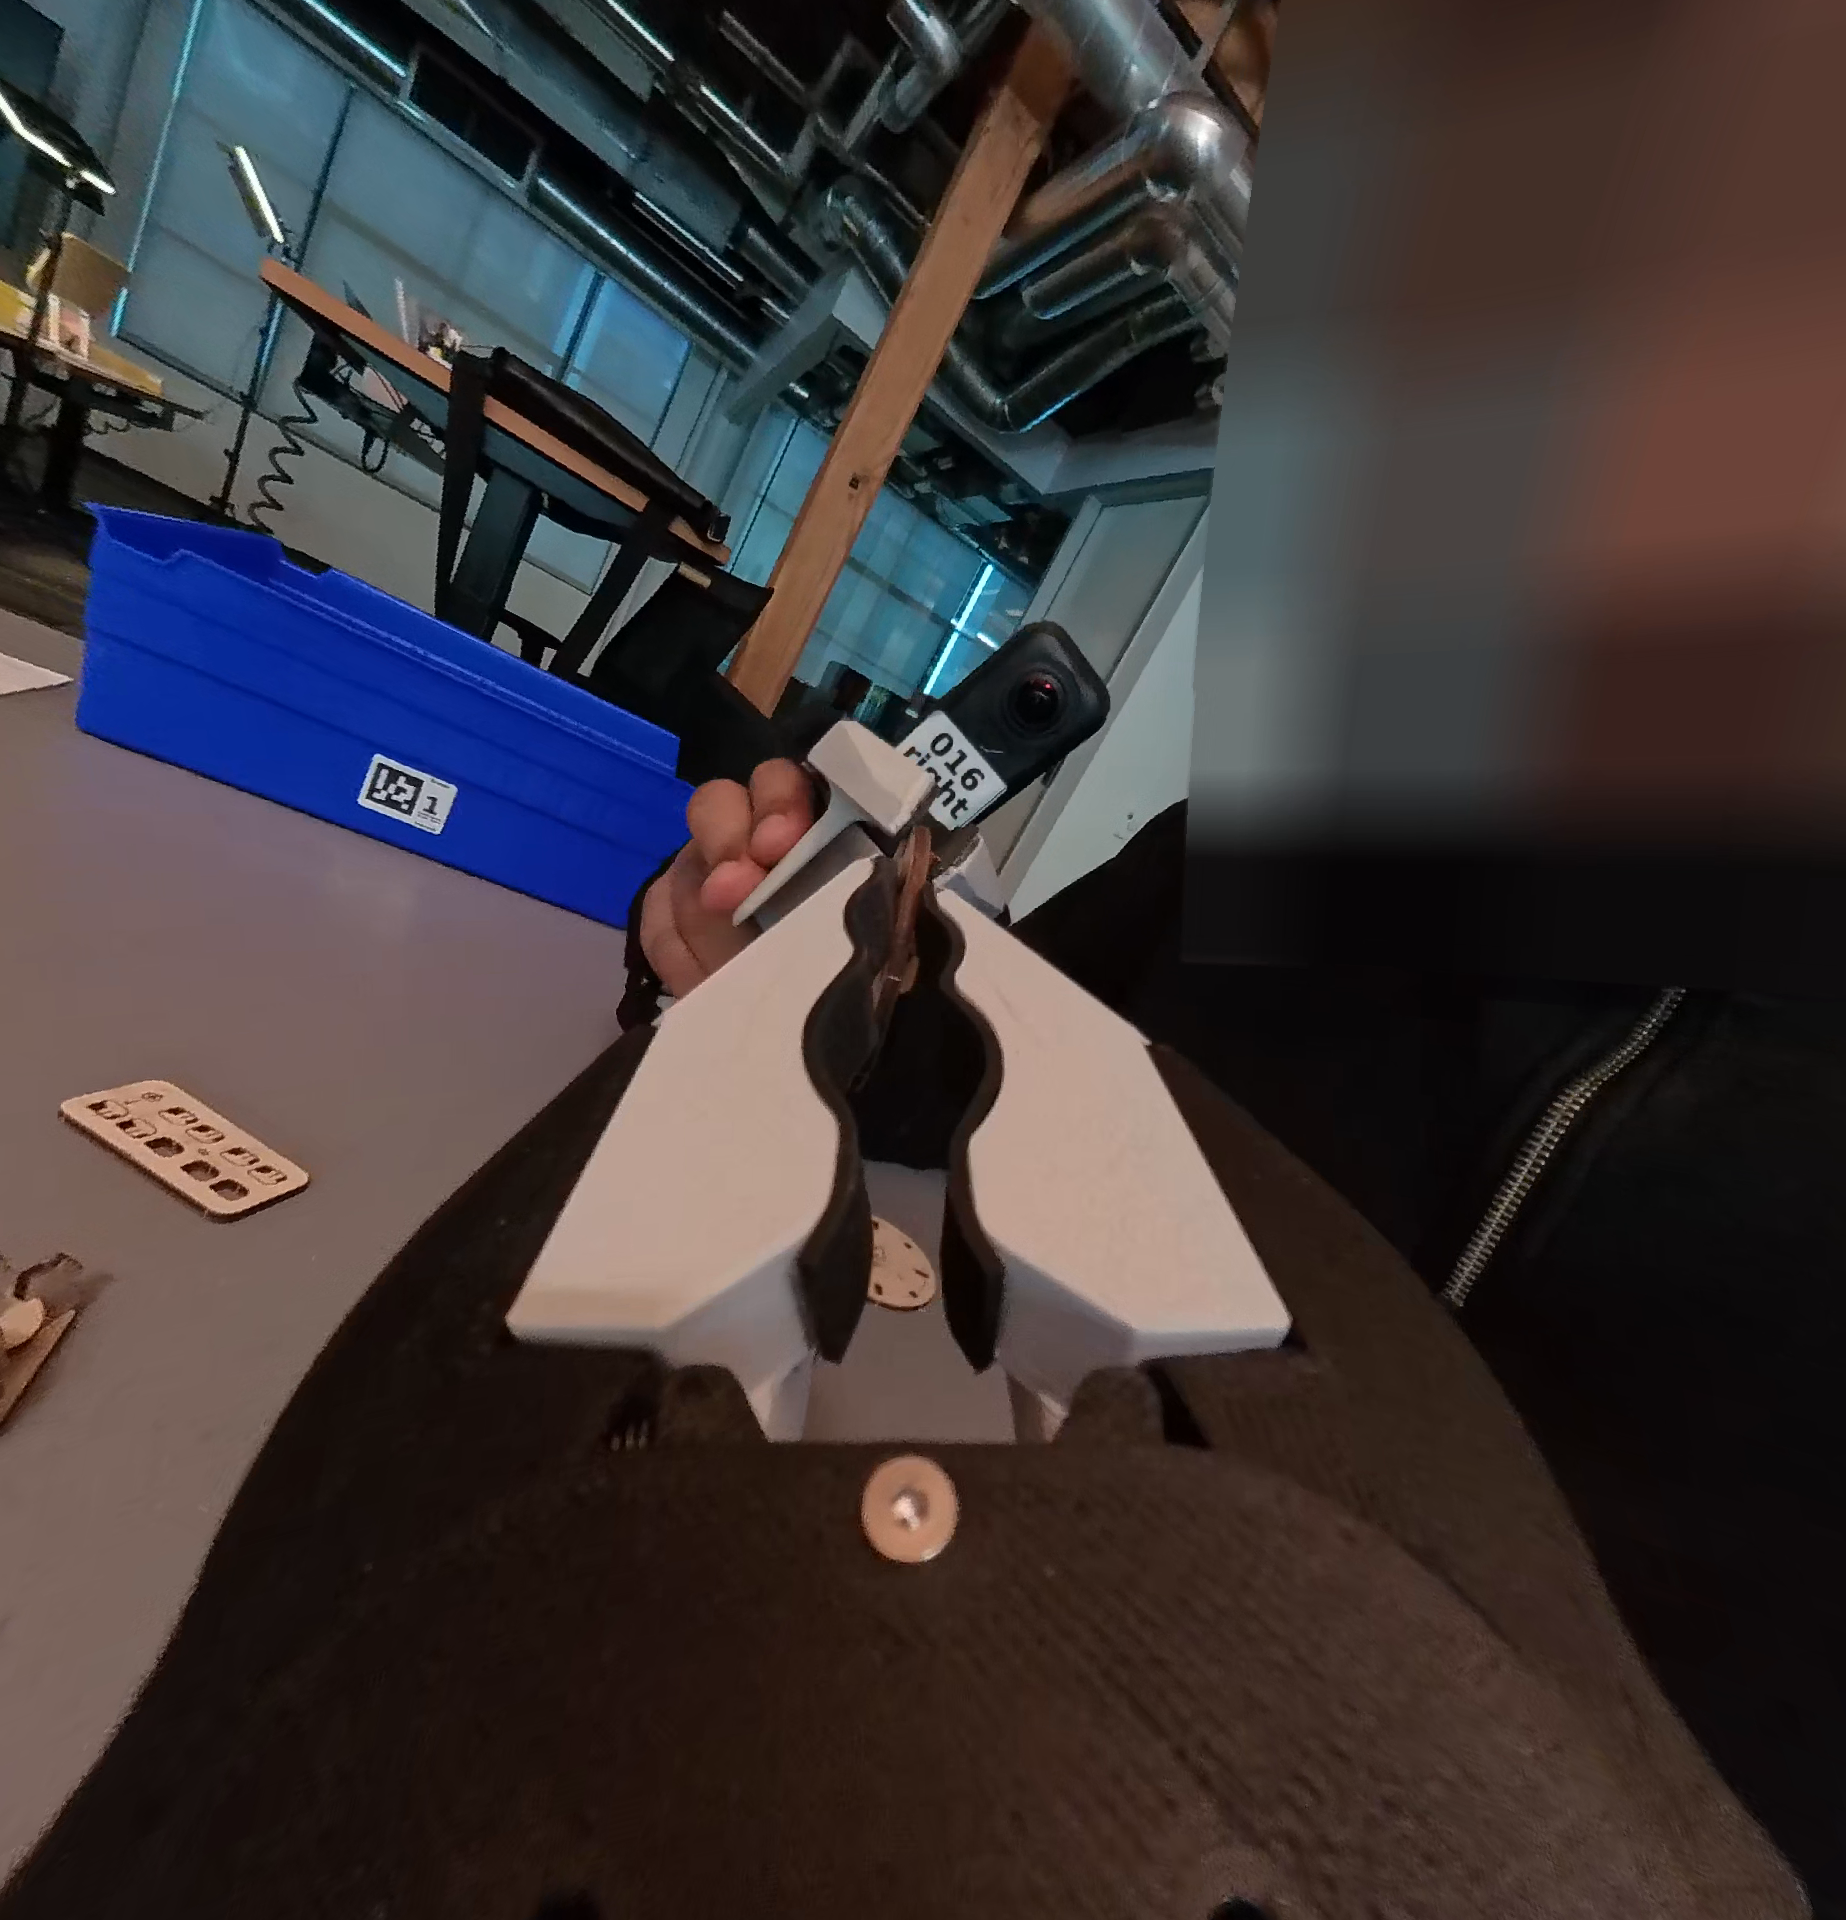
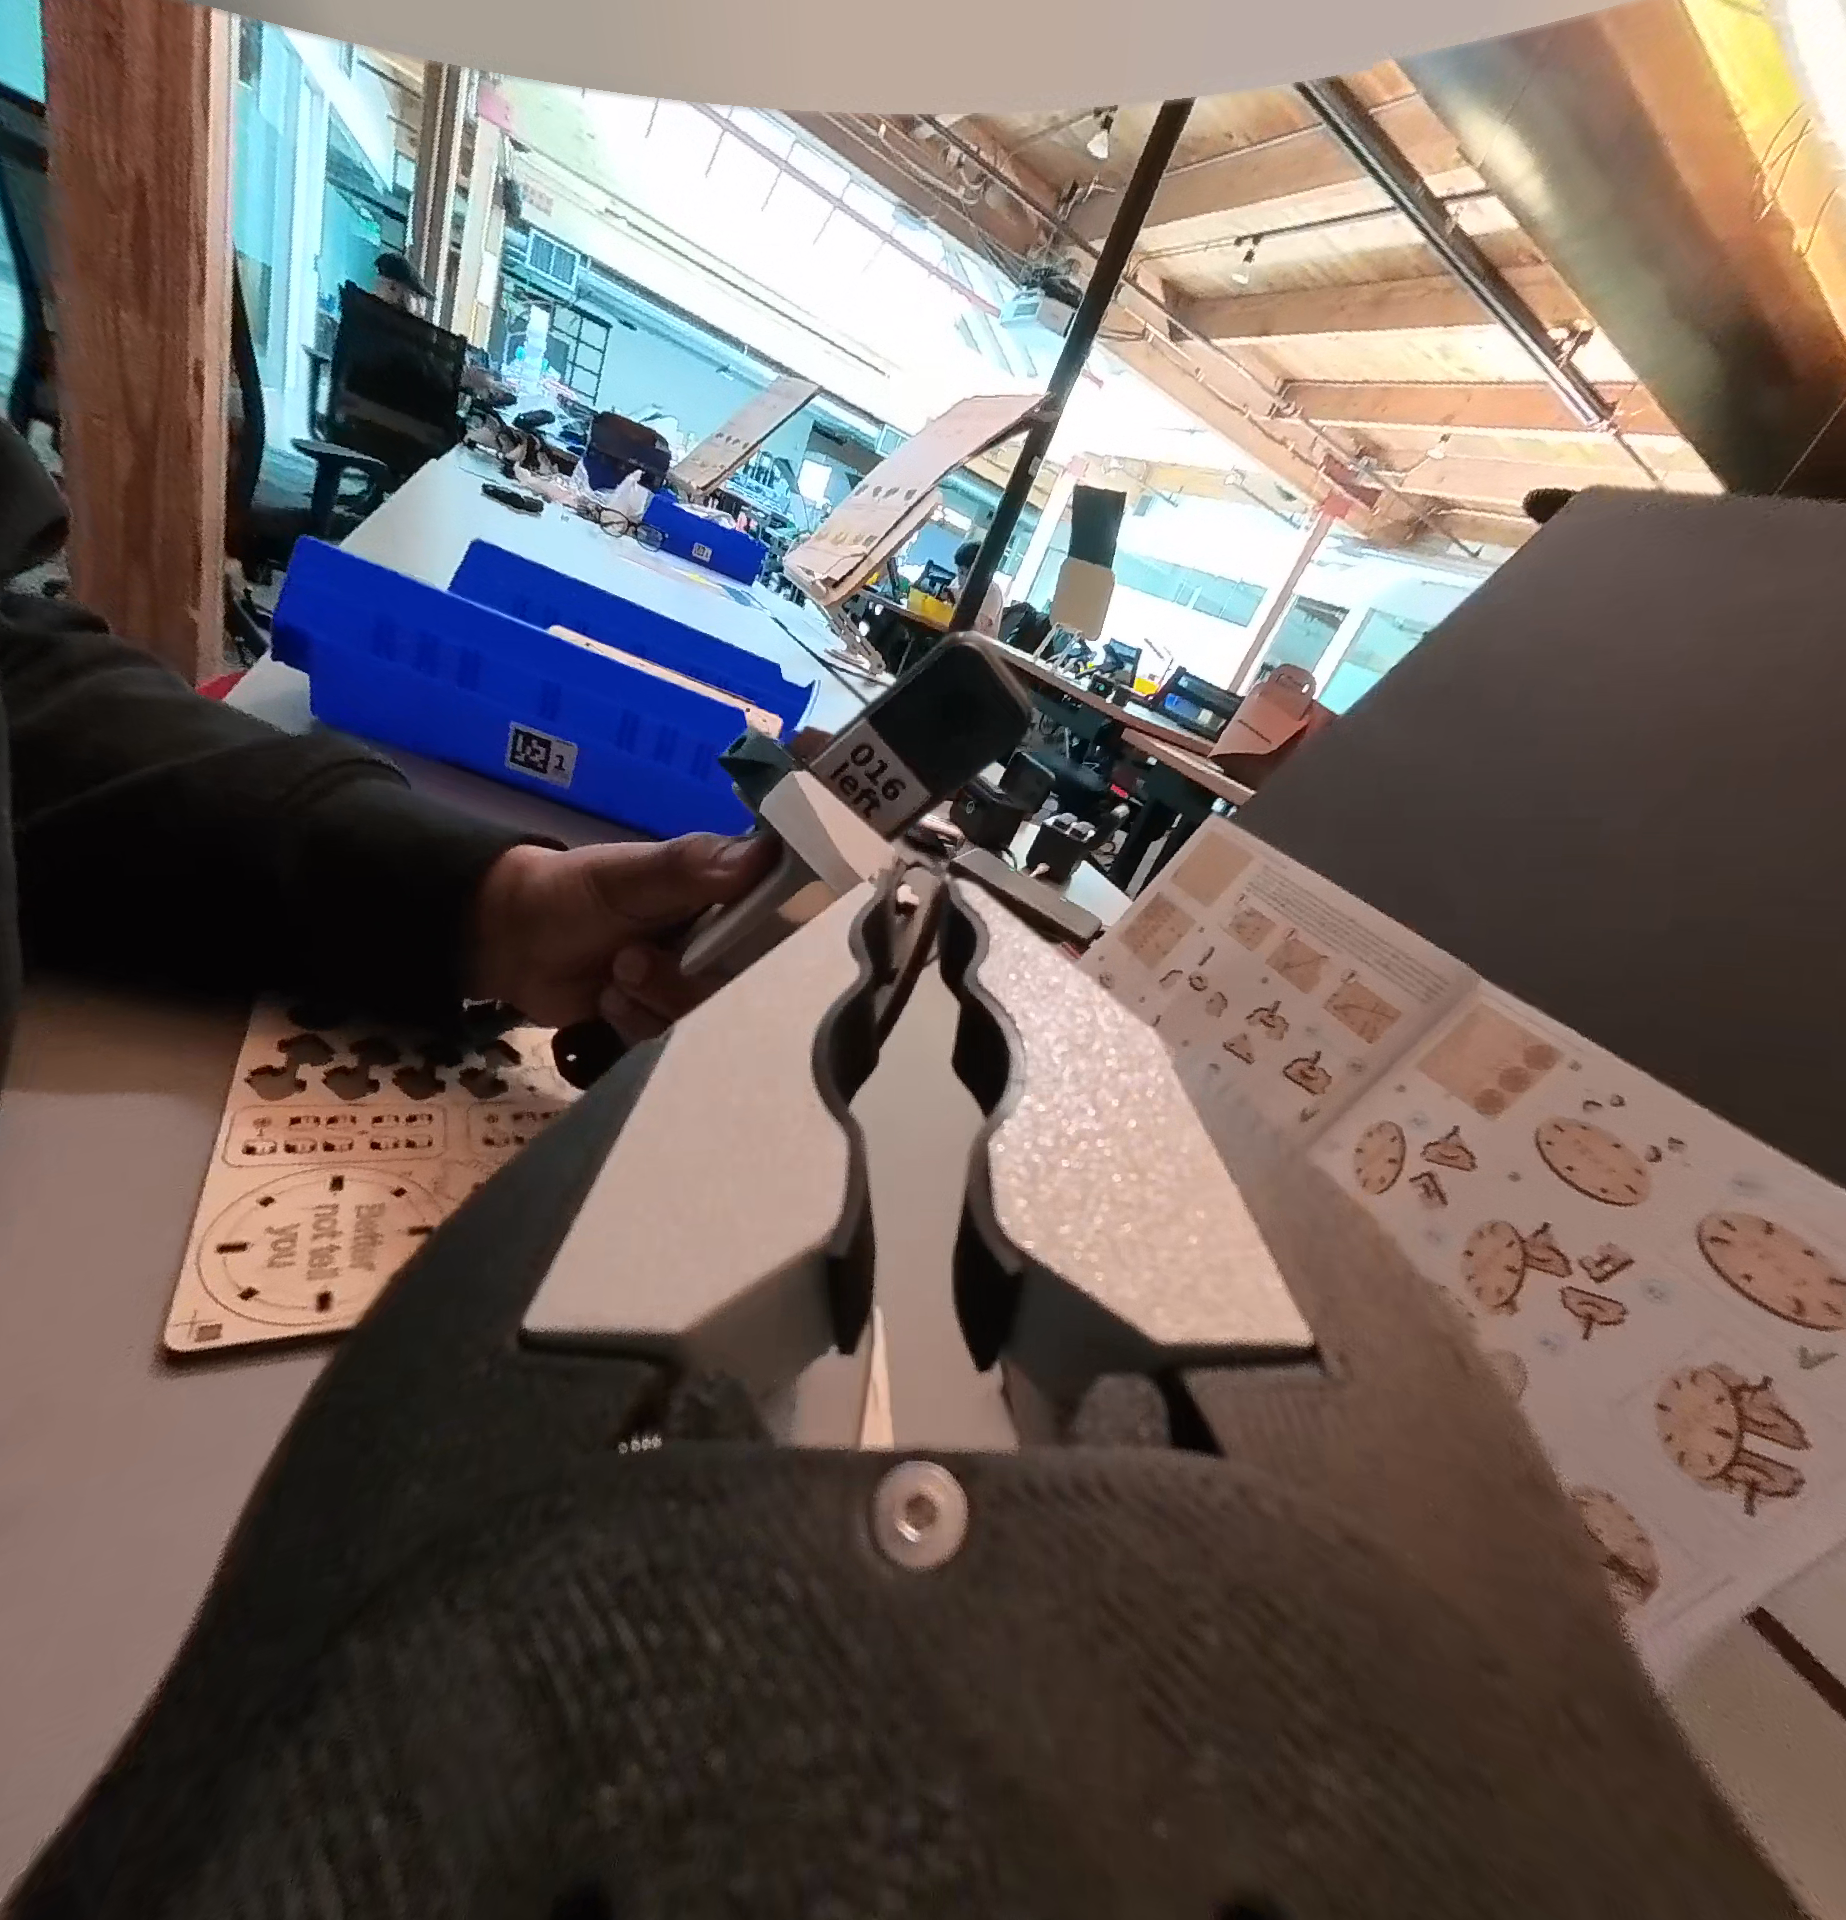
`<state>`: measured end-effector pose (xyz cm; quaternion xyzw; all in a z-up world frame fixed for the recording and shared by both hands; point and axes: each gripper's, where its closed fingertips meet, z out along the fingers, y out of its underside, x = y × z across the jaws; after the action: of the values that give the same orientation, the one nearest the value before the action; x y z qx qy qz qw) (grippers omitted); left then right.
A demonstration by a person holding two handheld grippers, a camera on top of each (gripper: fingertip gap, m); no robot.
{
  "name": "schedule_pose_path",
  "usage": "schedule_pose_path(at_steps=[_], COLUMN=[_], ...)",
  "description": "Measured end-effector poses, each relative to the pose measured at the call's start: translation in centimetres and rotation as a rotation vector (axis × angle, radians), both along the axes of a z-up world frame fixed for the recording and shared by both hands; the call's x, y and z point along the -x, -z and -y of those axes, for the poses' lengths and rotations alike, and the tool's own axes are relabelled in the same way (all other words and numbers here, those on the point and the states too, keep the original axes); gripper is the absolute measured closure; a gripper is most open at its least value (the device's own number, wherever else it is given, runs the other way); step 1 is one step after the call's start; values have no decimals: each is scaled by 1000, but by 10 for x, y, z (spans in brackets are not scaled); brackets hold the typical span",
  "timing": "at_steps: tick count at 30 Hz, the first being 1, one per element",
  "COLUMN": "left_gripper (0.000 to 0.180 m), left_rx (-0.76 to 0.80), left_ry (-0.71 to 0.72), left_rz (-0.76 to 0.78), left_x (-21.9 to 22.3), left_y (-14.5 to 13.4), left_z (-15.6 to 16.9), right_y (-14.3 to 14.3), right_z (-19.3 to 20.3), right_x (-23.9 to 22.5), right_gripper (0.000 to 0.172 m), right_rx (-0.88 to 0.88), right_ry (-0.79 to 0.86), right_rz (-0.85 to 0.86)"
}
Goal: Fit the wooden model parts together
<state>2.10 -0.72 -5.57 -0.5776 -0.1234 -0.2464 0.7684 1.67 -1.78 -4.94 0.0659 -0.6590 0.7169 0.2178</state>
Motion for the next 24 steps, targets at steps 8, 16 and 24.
schedule_pose_path(at_steps=[8, 16, 24], left_gripper=[179, 180, 180], left_rx=[-31, -21, -71], left_ry=[44, 33, -17], left_rz=[26, 26, 101], left_x=[-4, -3, 13], left_y=[-4, -3, -2], left_z=[2, 0, 10], right_y=[-3, -4, 7], right_z=[1, -1, -3], right_x=[-5, -2, 11], right_gripper=[167, 167, 155], right_rx=[26, 124, 143], right_ry=[-139, -260, -89], right_rz=[215, 384, 235])
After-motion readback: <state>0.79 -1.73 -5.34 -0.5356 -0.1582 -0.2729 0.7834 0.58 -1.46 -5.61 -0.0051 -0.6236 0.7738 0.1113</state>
